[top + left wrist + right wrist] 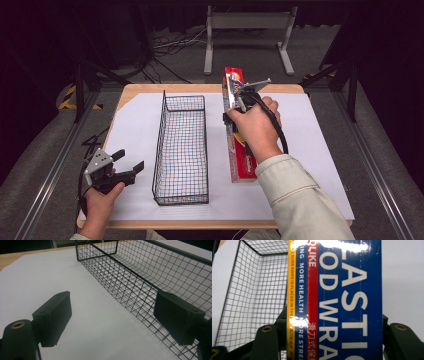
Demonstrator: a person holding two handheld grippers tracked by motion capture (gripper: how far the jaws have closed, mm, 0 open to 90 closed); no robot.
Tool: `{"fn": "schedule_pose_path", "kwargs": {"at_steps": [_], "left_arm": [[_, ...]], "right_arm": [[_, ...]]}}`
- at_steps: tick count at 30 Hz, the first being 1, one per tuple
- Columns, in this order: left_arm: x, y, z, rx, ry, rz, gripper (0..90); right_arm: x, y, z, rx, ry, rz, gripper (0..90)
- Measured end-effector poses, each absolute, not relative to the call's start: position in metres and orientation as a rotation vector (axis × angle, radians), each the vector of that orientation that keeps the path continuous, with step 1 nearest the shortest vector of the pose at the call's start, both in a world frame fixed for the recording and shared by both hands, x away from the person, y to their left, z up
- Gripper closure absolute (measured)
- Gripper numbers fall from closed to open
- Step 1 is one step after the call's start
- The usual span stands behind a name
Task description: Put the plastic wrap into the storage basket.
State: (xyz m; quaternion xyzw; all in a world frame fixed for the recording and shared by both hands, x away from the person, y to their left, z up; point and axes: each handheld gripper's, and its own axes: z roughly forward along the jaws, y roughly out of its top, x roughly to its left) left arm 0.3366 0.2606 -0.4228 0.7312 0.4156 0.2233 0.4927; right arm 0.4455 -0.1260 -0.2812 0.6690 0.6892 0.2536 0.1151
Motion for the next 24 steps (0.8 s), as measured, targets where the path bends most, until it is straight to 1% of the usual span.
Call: {"fn": "schedule_pose_path", "kwargs": {"at_steps": [15,24], "left_arm": [[0.337,0.26,-0.424,1.767,0.994,0.529,15.6],[0.338,0.259,-0.424,1.753,0.974,0.512,15.5]], "right_arm": [[0.453,-0.084,-0.286,2.014,2.019,0.724,40.4],[0.455,-0.06,-0.288,2.05,2.015,0.796,40.4]]}}
